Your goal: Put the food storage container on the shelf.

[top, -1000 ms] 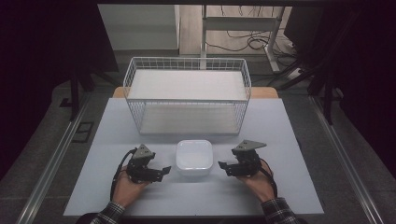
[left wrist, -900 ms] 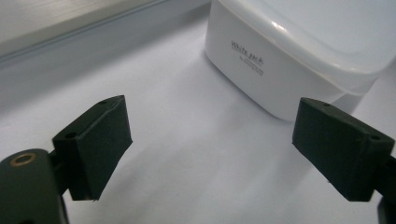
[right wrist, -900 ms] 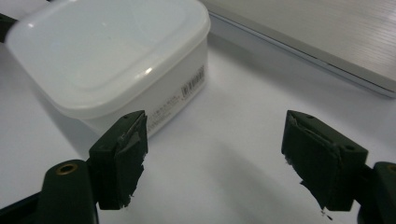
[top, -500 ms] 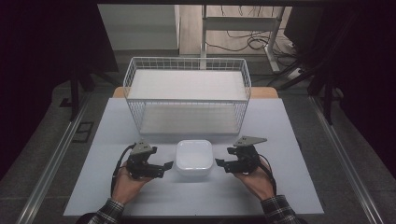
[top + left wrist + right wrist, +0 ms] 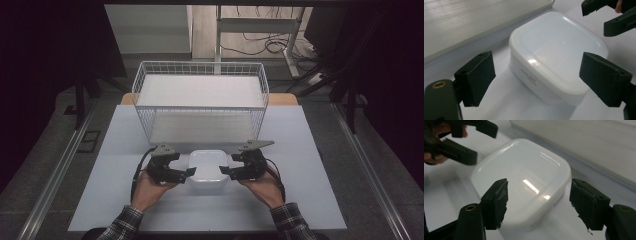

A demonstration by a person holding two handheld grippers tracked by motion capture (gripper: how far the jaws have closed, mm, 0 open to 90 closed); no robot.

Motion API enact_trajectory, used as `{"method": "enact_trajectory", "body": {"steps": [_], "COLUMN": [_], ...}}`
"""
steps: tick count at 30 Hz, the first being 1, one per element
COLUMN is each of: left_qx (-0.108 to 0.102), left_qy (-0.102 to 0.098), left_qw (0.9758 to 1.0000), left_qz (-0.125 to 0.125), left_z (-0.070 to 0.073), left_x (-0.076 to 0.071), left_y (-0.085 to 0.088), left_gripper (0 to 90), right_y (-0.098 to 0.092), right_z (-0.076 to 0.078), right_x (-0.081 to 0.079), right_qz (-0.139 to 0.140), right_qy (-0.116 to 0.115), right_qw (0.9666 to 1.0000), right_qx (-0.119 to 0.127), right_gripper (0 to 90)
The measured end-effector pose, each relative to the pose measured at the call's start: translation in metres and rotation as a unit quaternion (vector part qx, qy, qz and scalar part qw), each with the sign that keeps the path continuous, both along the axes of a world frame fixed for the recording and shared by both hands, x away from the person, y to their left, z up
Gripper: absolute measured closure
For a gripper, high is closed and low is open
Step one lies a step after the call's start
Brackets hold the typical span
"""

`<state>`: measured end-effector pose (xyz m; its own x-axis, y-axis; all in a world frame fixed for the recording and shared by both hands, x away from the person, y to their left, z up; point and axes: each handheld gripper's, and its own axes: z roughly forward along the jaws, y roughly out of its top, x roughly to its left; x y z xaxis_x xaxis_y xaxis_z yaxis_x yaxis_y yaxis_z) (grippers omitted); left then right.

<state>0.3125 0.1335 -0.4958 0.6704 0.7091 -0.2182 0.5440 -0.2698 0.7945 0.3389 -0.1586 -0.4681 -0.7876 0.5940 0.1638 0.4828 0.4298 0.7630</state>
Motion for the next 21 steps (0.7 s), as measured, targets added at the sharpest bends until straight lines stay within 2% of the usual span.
{"method": "enact_trajectory", "body": {"steps": [2, 4, 5, 6, 8, 9, 10, 14, 15, 17, 18, 19, 20, 21], "left_qx": [-0.002, -0.005, -0.005, -0.017, -0.034, -0.038, -0.053, -0.053, -0.056, -0.069, -0.069, -0.070, -0.068, -0.062], "left_qy": [0.000, 0.015, 0.015, 0.021, 0.033, 0.035, 0.046, 0.048, 0.052, 0.060, 0.060, 0.059, 0.056, 0.055], "left_qw": [1.0000, 0.9999, 0.9999, 0.9996, 0.9987, 0.9984, 0.9968, 0.9969, 0.9967, 0.9954, 0.9954, 0.9954, 0.9958, 0.9962], "left_qz": [-0.001, -0.007, -0.007, -0.009, -0.017, -0.021, -0.038, -0.031, -0.029, -0.029, -0.029, -0.029, -0.026, -0.025], "left_z": [-0.004, -0.014, -0.014, -0.016, -0.018, -0.019, -0.019, -0.018, -0.017, -0.017, -0.017, -0.017, -0.016, -0.015], "left_x": [0.004, 0.008, 0.008, 0.008, 0.008, 0.007, 0.005, -0.002, -0.004, -0.010, -0.010, -0.011, -0.013, -0.014], "left_y": [-0.002, -0.005, -0.005, -0.004, -0.004, -0.004, -0.006, -0.006, -0.005, -0.001, -0.001, -0.001, -0.002, -0.003], "left_gripper": [9.8, 8.0, 7.3, 8.7, 10.0, 14.8, 17.8, 23.1, 29.7, 36.5, 40.1, 40.1, 43.7, 43.7], "right_y": [0.004, 0.010, 0.010, 0.011, 0.011, 0.011, 0.010, 0.008, 0.005, 0.000, 0.000, -0.002, -0.003, -0.003], "right_z": [0.000, -0.006, -0.006, -0.010, -0.012, -0.016, -0.017, -0.016, -0.015, -0.015, -0.015, -0.016, -0.019, -0.019], "right_x": [0.004, 0.010, 0.010, 0.012, 0.012, 0.012, 0.011, 0.006, 0.002, 0.001, 0.001, 0.002, 0.003, 0.003], "right_qz": [0.002, 0.001, 0.001, 0.000, -0.001, -0.002, 0.002, 0.004, -0.001, -0.003, -0.003, 0.002, 0.001, 0.001], "right_qy": [0.002, 0.009, 0.009, 0.018, 0.022, 0.035, 0.044, 0.048, 0.053, 0.068, 0.068, 0.084, 0.099, 0.099], "right_qw": [1.0000, 0.9999, 0.9999, 0.9998, 0.9996, 0.9992, 0.9989, 0.9987, 0.9985, 0.9977, 0.9977, 0.9965, 0.9951, 0.9951], "right_qx": [0.003, -0.005, -0.005, -0.012, -0.016, -0.019, -0.013, -0.014, -0.011, -0.003, -0.003, 0.004, 0.009, 0.009], "right_gripper": [28.8, 25.8, 25.8, 24.3, 23.9, 23.6, 25.0, 28.9, 33.5, 35.8, 35.8, 34.0, 30.8, 30.8]}}
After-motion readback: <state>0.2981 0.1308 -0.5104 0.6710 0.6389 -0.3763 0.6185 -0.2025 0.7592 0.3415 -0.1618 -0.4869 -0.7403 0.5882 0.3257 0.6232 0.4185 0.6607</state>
